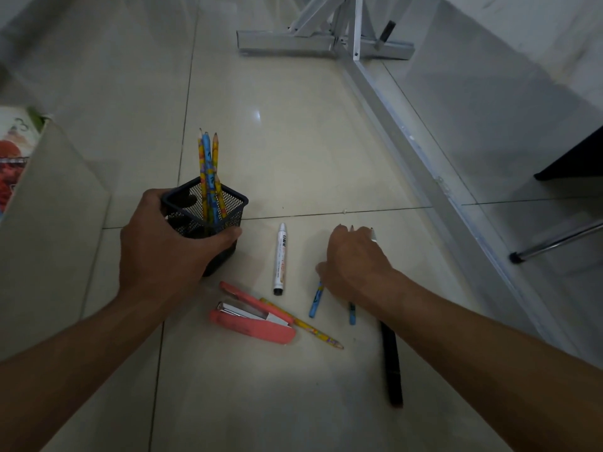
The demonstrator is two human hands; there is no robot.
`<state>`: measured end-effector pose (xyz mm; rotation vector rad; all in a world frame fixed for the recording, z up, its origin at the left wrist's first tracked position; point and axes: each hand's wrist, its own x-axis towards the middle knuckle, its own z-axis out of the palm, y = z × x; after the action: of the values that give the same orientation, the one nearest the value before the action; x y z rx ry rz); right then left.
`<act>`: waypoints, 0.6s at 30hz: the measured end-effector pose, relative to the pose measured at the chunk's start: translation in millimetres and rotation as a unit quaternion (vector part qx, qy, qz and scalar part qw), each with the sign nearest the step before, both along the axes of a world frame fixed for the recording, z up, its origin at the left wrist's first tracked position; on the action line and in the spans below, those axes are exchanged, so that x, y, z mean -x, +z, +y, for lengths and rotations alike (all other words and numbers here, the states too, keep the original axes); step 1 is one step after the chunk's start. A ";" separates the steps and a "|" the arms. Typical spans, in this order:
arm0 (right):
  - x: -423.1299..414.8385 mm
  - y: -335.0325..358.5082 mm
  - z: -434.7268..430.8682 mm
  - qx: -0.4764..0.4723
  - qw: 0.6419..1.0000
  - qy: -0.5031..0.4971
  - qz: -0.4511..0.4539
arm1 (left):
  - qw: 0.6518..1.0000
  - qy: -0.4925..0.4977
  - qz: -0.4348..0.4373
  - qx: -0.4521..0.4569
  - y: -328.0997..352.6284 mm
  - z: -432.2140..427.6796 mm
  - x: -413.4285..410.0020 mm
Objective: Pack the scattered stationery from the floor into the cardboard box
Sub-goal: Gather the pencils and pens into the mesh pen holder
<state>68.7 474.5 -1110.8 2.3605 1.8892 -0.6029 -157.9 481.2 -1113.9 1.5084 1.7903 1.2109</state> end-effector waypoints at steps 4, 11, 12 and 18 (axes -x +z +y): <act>-0.9 -0.1 1.9 -0.013 0.997 -0.047 0.053 | 1.000 -0.002 -0.005 0.002 0.3 0.1 -1.5; -6.5 4.5 14.8 -0.043 0.964 -0.203 0.166 | 1.000 -0.002 -0.014 0.010 3.1 -1.8 -2.6; -4.9 6.4 17.2 -0.033 0.953 -0.234 0.190 | 1.000 -0.001 -0.012 0.011 3.5 -1.9 -3.0; -6.3 12.5 29.1 0.016 0.929 -0.291 0.228 | 1.000 -0.004 -0.002 0.009 4.5 -1.8 -4.1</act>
<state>75.0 503.6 -1098.3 2.9559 1.2231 -1.3109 -153.8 479.4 -1109.4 1.5019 1.7863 1.1906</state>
